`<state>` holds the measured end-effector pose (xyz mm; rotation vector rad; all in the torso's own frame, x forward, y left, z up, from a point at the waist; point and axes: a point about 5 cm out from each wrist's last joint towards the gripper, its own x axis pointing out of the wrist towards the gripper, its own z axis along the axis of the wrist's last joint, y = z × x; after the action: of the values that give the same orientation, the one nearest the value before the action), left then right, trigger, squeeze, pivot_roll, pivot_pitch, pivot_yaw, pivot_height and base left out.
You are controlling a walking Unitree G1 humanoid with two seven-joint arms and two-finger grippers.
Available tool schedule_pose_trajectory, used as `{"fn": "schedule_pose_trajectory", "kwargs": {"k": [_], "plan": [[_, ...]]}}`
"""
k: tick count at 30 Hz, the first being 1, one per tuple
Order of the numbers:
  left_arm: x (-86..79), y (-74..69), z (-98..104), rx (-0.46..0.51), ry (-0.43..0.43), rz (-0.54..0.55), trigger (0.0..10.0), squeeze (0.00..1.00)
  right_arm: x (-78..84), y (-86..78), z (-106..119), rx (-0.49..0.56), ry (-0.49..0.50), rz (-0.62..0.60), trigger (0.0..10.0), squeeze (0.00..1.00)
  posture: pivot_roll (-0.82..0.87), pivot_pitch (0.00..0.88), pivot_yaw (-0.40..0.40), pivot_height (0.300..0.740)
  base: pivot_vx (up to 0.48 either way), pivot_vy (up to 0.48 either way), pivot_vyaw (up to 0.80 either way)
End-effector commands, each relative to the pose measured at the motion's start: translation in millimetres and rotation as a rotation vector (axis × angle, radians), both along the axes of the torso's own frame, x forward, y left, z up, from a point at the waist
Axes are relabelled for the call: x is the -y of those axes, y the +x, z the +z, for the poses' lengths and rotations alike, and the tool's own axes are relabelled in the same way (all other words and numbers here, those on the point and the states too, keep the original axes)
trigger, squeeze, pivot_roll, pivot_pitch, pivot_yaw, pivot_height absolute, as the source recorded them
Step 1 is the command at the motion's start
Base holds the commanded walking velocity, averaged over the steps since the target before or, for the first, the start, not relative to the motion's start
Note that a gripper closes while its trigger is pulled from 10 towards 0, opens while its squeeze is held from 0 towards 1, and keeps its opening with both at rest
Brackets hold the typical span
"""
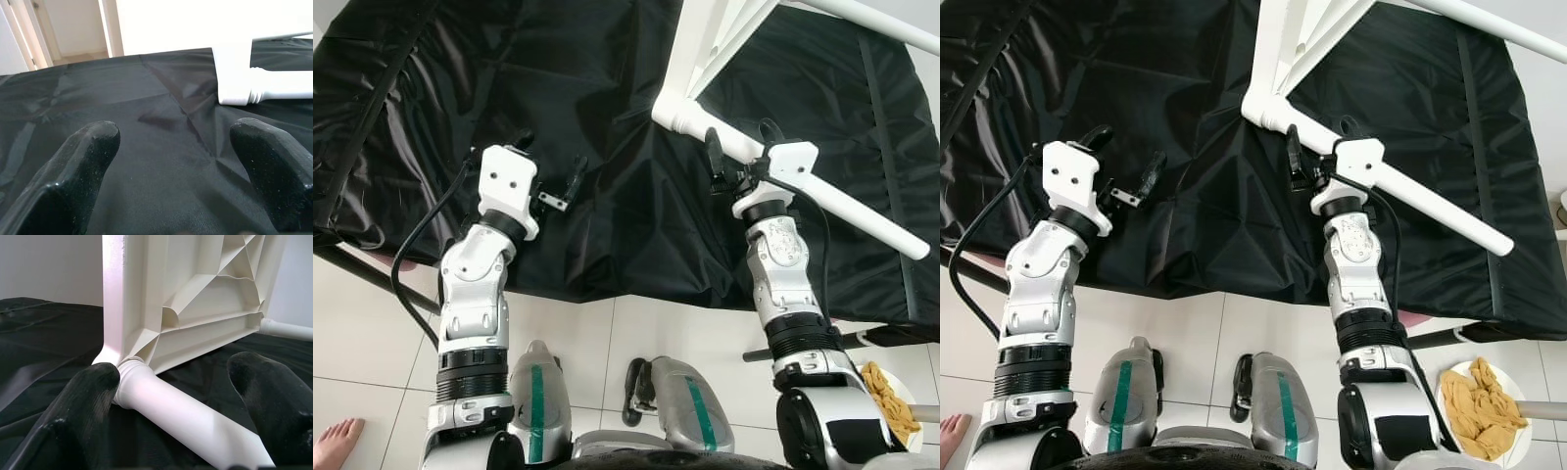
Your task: Building children table
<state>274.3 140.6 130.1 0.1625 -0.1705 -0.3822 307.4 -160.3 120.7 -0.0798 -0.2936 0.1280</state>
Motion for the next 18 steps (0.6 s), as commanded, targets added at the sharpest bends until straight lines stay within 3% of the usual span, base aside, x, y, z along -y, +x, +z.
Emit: {"fn": "schedule_pose_trajectory", "kwargs": {"k": [1,18], "plan": [[3.2,4.2,1.0,0.026,-0.12,0.244,10.0,0.0,4.0,1.5,0.2,0.004,0.005,-0.021,10.0,0.0,0.11,0.0,-0.089,0.74,0.0,0.0,0.0],[3.0,5.3,1.4,0.026,-0.121,0.234,10.0,0.0,3.9,0.5,-0.8,0.008,0.008,-0.028,10.0,0.0,0.11,0.0,-0.085,0.74,0.0,0.0,0.0]]}}
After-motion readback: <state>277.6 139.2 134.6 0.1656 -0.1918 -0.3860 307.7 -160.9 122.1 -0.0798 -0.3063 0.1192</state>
